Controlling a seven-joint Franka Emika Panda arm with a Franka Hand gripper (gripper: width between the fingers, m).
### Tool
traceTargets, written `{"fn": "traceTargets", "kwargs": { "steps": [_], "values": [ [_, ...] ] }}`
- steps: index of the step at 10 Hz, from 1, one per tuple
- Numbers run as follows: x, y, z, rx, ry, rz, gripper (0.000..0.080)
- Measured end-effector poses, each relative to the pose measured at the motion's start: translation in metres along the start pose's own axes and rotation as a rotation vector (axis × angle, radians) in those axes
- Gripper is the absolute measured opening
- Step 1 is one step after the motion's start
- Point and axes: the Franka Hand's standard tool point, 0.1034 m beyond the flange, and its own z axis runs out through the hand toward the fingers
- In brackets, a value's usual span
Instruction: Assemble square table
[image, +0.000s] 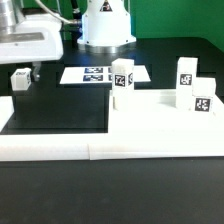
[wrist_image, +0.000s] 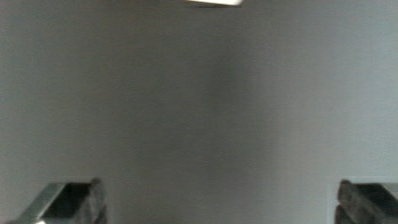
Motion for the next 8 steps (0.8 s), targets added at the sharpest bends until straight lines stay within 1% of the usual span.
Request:
{"fn": "traceTargets", "kwargs": {
  "steps": [1,2,3,4,5,6,7,8],
  "values": [
    [-0.011,0.006,0.006,0.030,-0.109,0.073,0.0648],
    [-0.019,0.005,0.010,0.051,-0.200,0.116,0.0648],
    [-0.027,0.003,0.013,0.080,-0.296,0.137,0.0648],
    [-0.036,-0.003,0.012,0.134,-0.440,0.181,0.0648],
    [-0.032,-0.001,0.014,0.140,-0.498,0.172,0.0648],
    [-0.037,-0.005,0.014,0.167,-0.584,0.167,0.0648],
    [-0.038,-0.004,0.017,0.173,-0.647,0.160,0.0648],
    [-0.037,-0.004,0.020,0.171,-0.671,0.154,0.0648]
  ]
}}
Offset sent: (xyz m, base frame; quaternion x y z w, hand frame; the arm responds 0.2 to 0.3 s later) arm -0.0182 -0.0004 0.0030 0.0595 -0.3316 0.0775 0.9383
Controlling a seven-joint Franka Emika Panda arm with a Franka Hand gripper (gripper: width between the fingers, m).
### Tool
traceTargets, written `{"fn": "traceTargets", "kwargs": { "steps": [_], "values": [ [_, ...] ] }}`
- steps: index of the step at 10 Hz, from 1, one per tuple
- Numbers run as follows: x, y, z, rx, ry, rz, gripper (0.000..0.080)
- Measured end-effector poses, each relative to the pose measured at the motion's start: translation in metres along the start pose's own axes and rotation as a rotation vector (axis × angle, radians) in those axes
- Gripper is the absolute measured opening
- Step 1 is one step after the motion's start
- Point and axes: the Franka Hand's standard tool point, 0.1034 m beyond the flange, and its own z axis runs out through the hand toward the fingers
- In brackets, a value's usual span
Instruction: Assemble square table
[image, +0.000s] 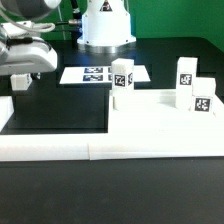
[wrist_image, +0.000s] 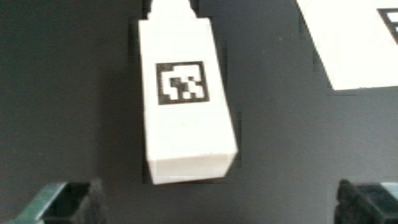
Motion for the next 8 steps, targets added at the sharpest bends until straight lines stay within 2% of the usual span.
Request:
{"fn": "traceTargets", "kwargs": {
  "steps": [1,6,8],
  "values": [
    [-0.002,-0.002,0.003,0.011,-0.043,0.002,0.0648],
    [0.000,0.001,0.006,0.004,-0.053,-0.007,0.0648],
    [-0.006,0.014,0.020,-0.009,-0.102,-0.080,0.0648]
  ]
}}
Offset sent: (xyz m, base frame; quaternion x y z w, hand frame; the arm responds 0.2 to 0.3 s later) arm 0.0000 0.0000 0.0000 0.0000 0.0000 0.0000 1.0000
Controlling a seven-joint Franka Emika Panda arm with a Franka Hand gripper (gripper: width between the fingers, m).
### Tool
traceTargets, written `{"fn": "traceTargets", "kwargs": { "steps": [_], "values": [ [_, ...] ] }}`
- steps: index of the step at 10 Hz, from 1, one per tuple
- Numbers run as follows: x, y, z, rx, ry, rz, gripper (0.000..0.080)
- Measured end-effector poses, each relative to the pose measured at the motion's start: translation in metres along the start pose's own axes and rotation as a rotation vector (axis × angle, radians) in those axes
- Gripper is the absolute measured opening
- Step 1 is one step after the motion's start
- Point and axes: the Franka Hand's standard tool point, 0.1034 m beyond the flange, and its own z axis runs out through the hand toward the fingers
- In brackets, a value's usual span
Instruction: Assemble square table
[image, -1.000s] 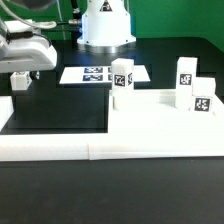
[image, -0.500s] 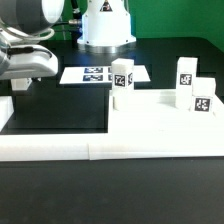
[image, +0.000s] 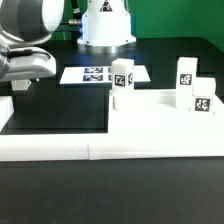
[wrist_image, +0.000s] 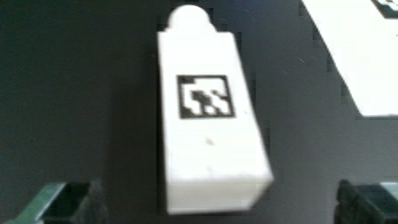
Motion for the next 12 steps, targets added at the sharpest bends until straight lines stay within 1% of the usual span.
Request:
{"fn": "traceTargets", "kwargs": {
  "steps": [1,2,3,4,6,8,9,12],
  "values": [
    [-0.0033,0.0063,0.0081,-0.006,-0.005,-0.031,0.0648],
    [-0.0065,0.0109,0.0108,-0.001,-0.009,-0.025,0.0648],
    [-0.0073,0.0100,0.0146,0.004,-0.015,0.000,0.0648],
    [-0.0057,0.0064,0.0154,0.000,-0.017,0.027,0.0648],
    [-0.0060,0.0078,0.0155,0.003,-0.016,0.022,0.0648],
    [-0.0060,0.0078,0.0155,0.003,-0.016,0.022,0.0377],
    [-0.0062,0.0079,0.0155,0.003,-0.017,0.022,0.0290],
    [-0.0062,0.0079,0.0156,0.003,-0.017,0.022,0.0290]
  ]
}}
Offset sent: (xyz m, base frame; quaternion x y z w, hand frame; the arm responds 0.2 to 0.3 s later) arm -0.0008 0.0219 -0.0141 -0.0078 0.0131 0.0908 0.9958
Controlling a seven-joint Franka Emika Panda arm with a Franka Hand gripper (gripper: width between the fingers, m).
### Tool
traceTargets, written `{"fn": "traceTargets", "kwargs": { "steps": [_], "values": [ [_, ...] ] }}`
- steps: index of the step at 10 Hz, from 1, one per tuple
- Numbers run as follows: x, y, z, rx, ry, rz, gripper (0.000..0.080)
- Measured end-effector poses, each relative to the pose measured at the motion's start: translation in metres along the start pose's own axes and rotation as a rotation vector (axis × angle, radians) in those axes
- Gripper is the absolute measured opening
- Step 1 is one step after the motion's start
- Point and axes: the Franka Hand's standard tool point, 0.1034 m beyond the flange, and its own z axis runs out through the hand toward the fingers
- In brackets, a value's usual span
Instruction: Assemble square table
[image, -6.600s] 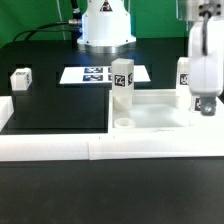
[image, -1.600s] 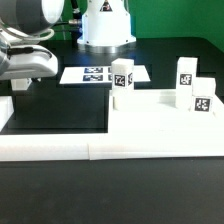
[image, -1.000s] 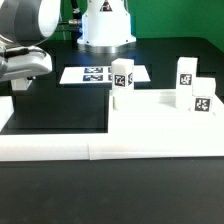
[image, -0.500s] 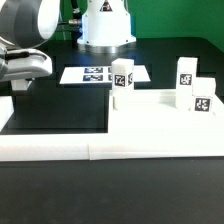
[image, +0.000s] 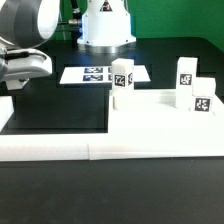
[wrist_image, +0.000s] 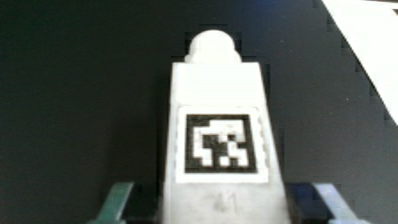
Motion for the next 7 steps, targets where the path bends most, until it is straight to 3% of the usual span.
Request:
{"fn": "traceTargets", "kwargs": {
  "steps": [4,7],
  "values": [
    [0.000,-0.002,-0.002,-0.001,-0.002,-0.001,0.0291],
    [-0.013,-0.042,-0.072,-0.033,0.064,-0.041,0.0291]
  ]
}}
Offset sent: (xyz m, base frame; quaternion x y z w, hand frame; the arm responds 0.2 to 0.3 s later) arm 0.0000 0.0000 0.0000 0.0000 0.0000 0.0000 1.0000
